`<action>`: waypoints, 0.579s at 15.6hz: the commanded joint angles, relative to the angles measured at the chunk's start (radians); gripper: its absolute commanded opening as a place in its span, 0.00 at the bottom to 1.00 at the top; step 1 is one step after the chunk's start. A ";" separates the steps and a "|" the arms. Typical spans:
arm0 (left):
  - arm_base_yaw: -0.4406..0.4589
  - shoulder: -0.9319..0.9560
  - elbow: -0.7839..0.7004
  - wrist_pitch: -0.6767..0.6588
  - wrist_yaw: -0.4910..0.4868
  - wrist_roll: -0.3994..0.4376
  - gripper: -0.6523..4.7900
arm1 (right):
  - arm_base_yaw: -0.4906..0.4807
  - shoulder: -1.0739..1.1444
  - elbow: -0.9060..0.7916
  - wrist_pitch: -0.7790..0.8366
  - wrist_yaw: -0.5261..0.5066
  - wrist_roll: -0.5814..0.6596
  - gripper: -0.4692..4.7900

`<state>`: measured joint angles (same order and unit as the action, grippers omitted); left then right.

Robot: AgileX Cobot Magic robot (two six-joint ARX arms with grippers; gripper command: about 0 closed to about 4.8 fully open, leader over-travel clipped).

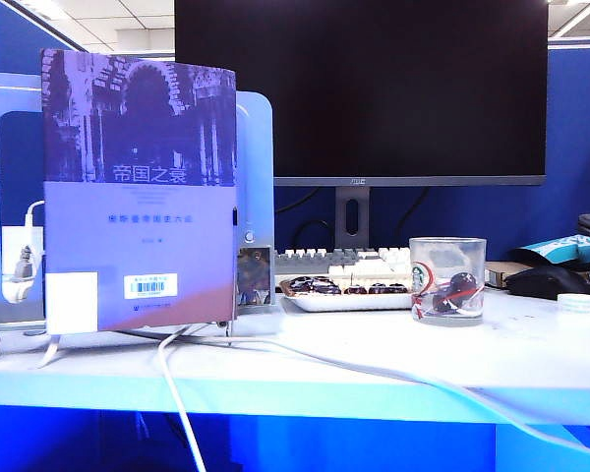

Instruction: Pick up the cherry on the right side of the glass and put it inside the glass.

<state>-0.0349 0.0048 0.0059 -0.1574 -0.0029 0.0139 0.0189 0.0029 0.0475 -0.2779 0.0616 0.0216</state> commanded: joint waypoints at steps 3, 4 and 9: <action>0.001 -0.003 -0.001 -0.012 0.003 0.004 0.11 | -0.017 0.000 -0.002 -0.006 -0.011 0.005 0.09; 0.001 -0.003 -0.001 -0.012 0.003 0.004 0.11 | -0.017 0.000 -0.002 -0.006 -0.012 0.004 0.09; 0.001 -0.003 -0.001 -0.012 0.003 0.004 0.11 | -0.017 0.000 -0.002 -0.006 -0.011 0.005 0.09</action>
<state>-0.0349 0.0048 0.0059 -0.1577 -0.0029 0.0135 0.0021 0.0029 0.0475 -0.2775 0.0525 0.0223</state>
